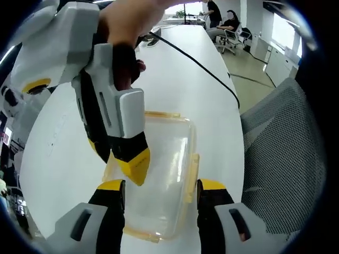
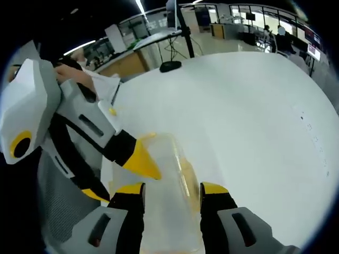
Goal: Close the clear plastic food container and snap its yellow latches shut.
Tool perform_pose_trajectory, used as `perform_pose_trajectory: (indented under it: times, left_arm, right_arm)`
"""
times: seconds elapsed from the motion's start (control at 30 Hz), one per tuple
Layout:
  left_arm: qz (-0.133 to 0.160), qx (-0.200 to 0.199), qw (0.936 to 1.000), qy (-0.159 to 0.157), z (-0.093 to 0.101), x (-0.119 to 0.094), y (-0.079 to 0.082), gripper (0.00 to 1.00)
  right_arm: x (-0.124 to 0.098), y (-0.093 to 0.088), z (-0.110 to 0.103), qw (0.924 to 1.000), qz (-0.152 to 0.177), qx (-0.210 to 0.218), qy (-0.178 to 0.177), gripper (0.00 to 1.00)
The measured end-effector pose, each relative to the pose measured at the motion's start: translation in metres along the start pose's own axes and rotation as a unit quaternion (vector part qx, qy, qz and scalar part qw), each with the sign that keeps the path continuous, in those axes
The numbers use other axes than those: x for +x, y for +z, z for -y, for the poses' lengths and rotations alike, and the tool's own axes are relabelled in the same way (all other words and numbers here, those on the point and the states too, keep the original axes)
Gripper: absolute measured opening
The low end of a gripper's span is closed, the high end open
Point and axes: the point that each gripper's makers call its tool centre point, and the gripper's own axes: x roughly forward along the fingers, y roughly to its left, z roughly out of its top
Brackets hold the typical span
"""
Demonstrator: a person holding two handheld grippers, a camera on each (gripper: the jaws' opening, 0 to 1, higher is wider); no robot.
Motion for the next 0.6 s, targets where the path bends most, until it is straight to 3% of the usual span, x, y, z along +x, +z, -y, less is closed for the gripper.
perform_pose_trajectory:
  times: [0.23,0.6]
  left_arm:
    - [-0.003,0.01,0.9997,0.02,0.0003,0.0018,-0.0007,0.55]
    - [0.005,0.013,0.9998,0.015,0.0009,0.0021,0.0001,0.54]
  right_arm:
    - [0.0019,-0.0006,0.001,0.9997,-0.023,0.002,0.011,0.39]
    - [0.0019,-0.0038,-0.002,0.9989,-0.041,0.002,0.025,0.38]
